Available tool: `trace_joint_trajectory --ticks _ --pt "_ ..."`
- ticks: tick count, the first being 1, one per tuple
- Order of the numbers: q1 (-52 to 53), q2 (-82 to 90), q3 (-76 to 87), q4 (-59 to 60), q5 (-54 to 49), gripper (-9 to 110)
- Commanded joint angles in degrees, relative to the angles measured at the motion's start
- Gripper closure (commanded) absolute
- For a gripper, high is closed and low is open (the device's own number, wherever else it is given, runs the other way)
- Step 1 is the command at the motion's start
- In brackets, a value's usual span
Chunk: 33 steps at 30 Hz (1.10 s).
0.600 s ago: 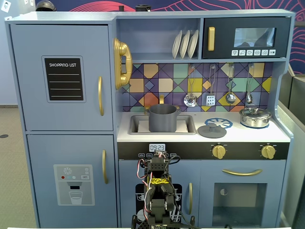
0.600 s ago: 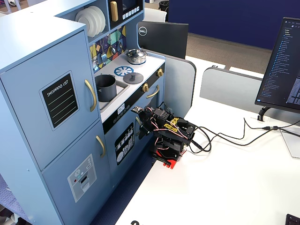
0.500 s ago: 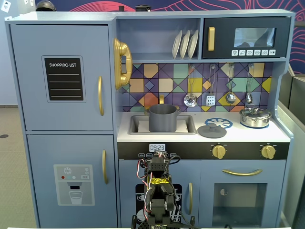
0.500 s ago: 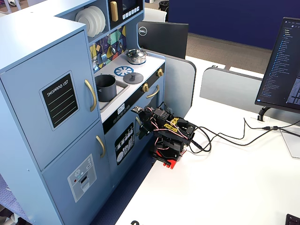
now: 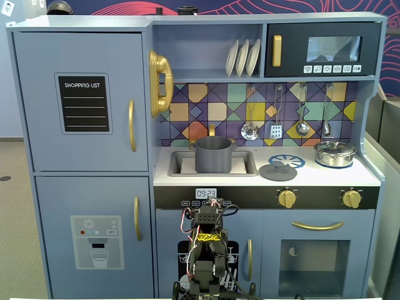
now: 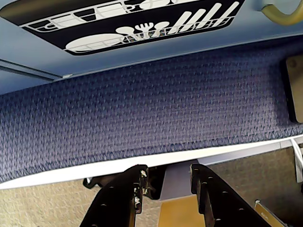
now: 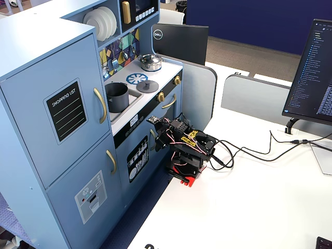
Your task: Pick up the lid from the counter and put it on the gray recipient
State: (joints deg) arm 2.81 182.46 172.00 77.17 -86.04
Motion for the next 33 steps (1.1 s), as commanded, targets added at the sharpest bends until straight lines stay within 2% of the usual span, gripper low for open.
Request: trace_joint_trajectory --ticks 1,8,16,22,27,33 --pt "1.85 -0.44 -2.9 5.27 -0.79 102" --pt "4.31 -14.94 -29.88 2.81 -2.9 102" --pt "17.49 -27.16 -55.02 -7.91 -9.67 102" --pt "27.07 -26.63 -51.68 -31.46 -11.34 102" --pt "31.55 -27.69 -46.85 -45.44 -11.95 102" --pt "35.16 -33.84 -42.54 -61.96 -7.91 87"
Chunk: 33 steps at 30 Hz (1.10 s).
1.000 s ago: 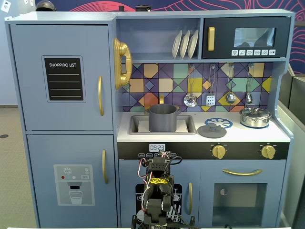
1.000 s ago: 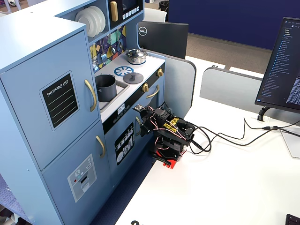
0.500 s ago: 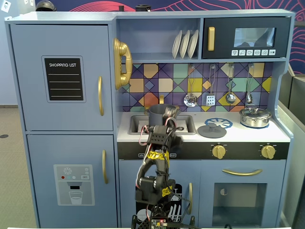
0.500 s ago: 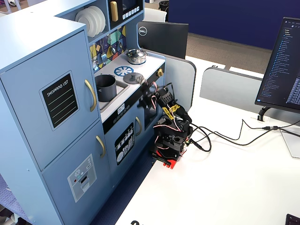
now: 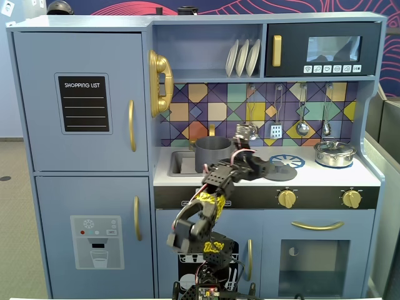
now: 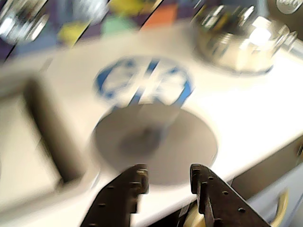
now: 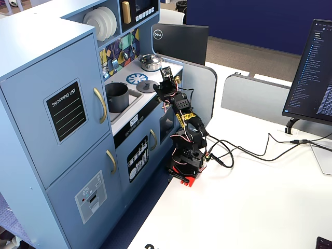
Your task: Pick up the lid from the counter and put it on the gray recipient
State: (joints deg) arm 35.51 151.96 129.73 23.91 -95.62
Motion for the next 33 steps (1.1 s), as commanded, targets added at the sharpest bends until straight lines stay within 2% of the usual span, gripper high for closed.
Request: trace_joint_trajectory --ticks 1,10,18,33 --pt "2.81 -4.13 0.44 -10.46 2.02 85" --pt "1.23 -13.54 4.48 -28.13 3.08 75" --pt "1.41 -22.68 0.35 -33.49 4.31 70" --pt "0.09 -36.91 -8.09 -38.85 6.15 73"
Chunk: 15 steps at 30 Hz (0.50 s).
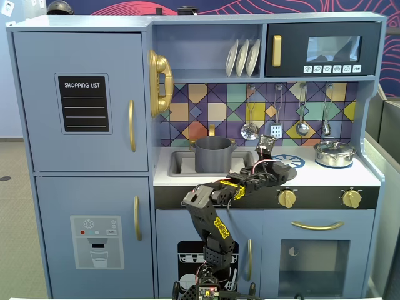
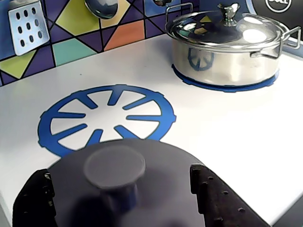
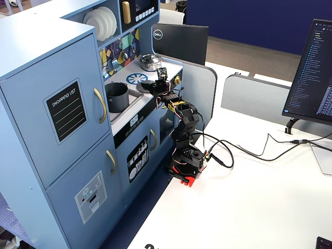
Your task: Pick up the lid from the counter and put it on the gray recipient
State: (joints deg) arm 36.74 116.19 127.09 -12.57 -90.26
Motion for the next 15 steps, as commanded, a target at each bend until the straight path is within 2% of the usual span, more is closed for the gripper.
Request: trace_joint_trajectory --ticks 1,15 --pt "-1.32 -1.85 -5.98 -2.64 0.79 73" --pt "-2.29 -8.09 -9.14 -4.04 0.18 80"
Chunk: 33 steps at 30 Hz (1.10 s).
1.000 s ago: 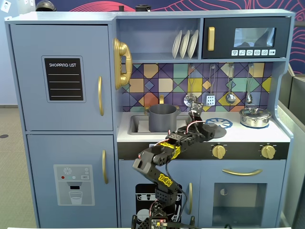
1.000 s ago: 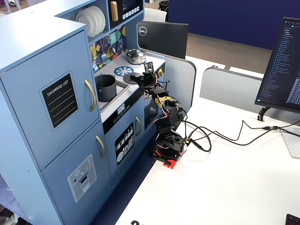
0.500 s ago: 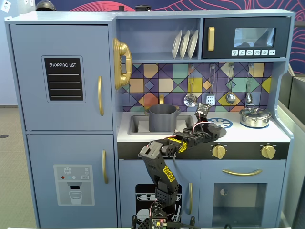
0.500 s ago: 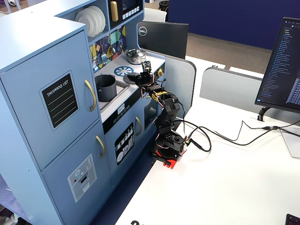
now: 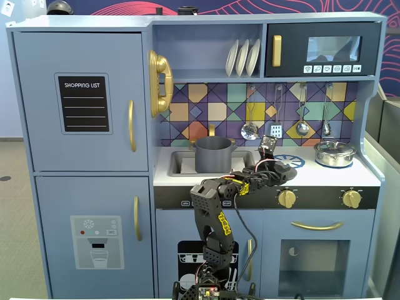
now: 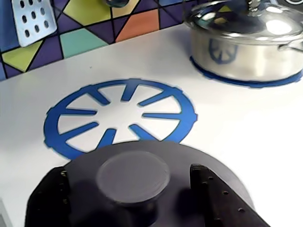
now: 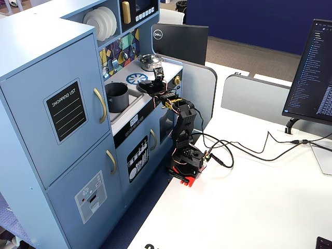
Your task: Pick up the lid from the counter and put it on the gray recipient
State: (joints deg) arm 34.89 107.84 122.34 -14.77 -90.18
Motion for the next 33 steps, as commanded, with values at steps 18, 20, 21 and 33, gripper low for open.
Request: trace_joint_trajectory --ticks 18,20,21,33 --pt "-2.46 -0.09 -4.57 -1.14 -2.02 101" --pt "-2.55 0.62 -4.57 -1.05 -2.02 101" --pt "-2.64 0.97 -4.66 -0.97 -2.02 101" --pt "-2.64 5.98 -11.87 4.31 -2.72 101"
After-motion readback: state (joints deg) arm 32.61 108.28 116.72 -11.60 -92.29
